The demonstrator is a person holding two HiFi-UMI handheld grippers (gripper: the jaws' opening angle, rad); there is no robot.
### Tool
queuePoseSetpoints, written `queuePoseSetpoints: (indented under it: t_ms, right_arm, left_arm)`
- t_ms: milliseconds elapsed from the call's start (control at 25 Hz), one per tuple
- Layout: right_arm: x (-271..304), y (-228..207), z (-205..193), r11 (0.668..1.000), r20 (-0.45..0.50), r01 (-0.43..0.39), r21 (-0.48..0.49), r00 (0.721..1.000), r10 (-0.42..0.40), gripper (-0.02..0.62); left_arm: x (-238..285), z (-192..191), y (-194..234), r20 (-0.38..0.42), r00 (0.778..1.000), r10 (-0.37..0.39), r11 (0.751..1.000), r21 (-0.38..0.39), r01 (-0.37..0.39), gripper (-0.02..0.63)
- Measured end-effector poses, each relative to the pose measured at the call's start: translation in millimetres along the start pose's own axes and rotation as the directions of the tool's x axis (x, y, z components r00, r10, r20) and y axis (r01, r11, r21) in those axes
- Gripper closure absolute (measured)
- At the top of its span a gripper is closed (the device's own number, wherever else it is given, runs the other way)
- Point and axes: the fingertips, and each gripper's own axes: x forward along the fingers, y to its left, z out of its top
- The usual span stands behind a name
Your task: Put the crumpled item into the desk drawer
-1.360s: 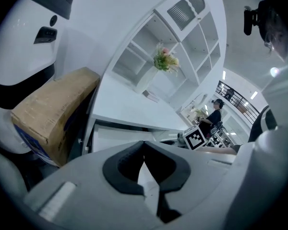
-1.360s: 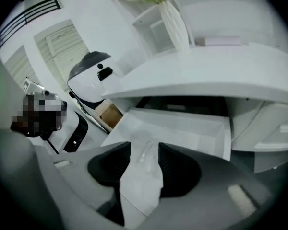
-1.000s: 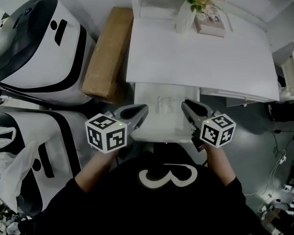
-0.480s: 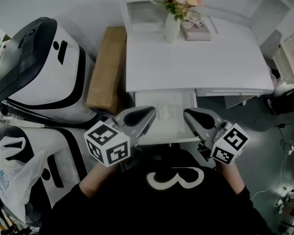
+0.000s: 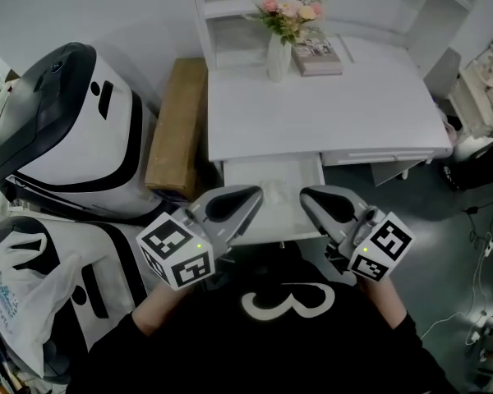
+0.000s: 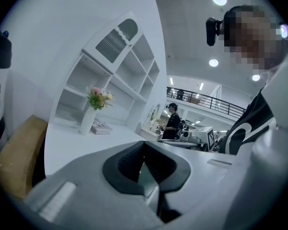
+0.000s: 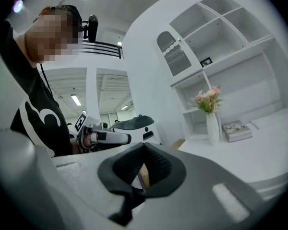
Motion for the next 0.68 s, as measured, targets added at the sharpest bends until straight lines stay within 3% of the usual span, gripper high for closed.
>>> queuePoseSetpoints:
  t_ms: [360, 680]
  right_arm:
    - [-8, 5, -6, 0.999, 0.002, 0.027, 0.021, 1.000, -0.027, 0.592]
    - [-11, 9, -13, 0.998, 0.005, 0.046, 0.033, 0.999, -0.046, 0.592]
  left_arm:
    - [-7, -6, -5, -0.002, 1.000, -0.017, 0.999, -0.046, 0.016, 0.598]
    - [-9, -15, -8, -0.019, 1.000, -0.021, 0.999, -0.037, 0.021, 0.598]
